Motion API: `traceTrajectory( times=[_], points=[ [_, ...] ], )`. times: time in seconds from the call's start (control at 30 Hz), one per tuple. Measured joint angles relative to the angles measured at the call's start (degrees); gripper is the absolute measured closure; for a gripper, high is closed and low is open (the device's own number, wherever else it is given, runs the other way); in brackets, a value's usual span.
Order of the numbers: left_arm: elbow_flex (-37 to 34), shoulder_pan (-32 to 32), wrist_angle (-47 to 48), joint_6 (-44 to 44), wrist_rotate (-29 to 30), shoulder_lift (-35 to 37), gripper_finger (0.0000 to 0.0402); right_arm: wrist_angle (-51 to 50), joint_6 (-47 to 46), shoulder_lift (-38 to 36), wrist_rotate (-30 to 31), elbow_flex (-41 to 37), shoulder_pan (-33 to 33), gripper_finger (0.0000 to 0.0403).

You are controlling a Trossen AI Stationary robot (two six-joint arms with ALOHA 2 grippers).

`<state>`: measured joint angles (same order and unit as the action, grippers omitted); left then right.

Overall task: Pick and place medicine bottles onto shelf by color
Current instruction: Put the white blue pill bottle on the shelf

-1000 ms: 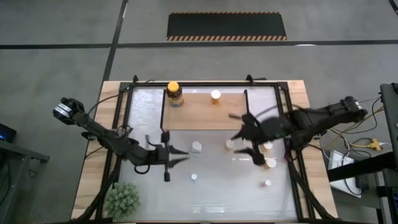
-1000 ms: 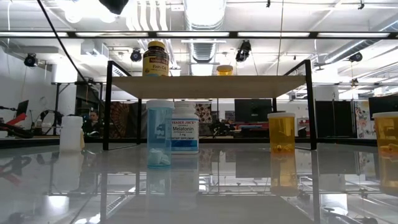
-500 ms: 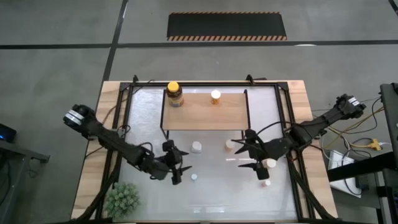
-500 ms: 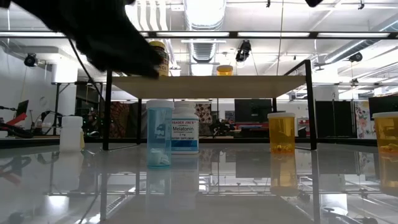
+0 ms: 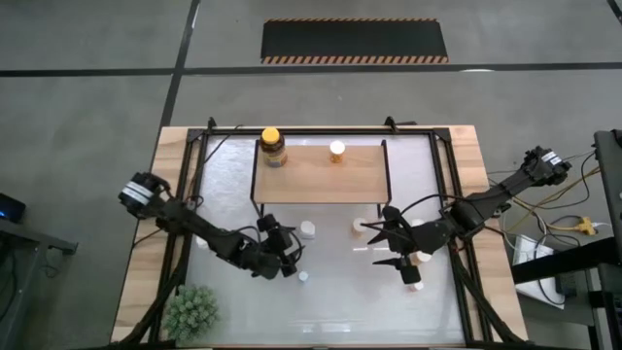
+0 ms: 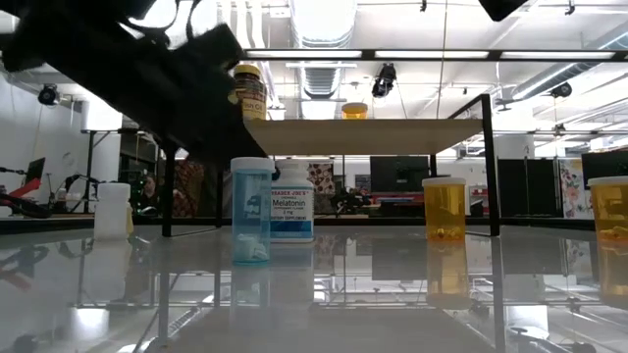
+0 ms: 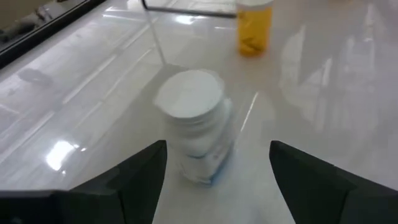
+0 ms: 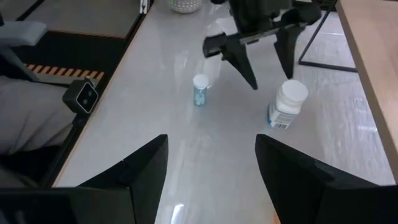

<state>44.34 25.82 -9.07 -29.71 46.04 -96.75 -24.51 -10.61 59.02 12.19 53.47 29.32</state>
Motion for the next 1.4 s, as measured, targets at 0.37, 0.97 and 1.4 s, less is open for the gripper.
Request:
traceTrajectory(
  times=[0.37, 0.97, 1.4],
  points=[
    [-0.09, -2.21, -2.84, 0.08, -0.27, -3.49, 0.0134, -0.02, 0.04, 0.00, 0.00, 0.00, -0.02, 0.0172],
    [-0.15, -2.67, -12.01, 6.44, -4.11, -7.27, 0.0134, -0.05, 0.15, 0.00, 0.00, 0.00, -0.06, 0.0172],
    [-0.31, -4.68, -21.84, 11.21, -4.24, -11.62, 0.0149, -0.11, 0.12, 0.00, 1.54, 0.00, -0.05, 0.0172]
  ],
)
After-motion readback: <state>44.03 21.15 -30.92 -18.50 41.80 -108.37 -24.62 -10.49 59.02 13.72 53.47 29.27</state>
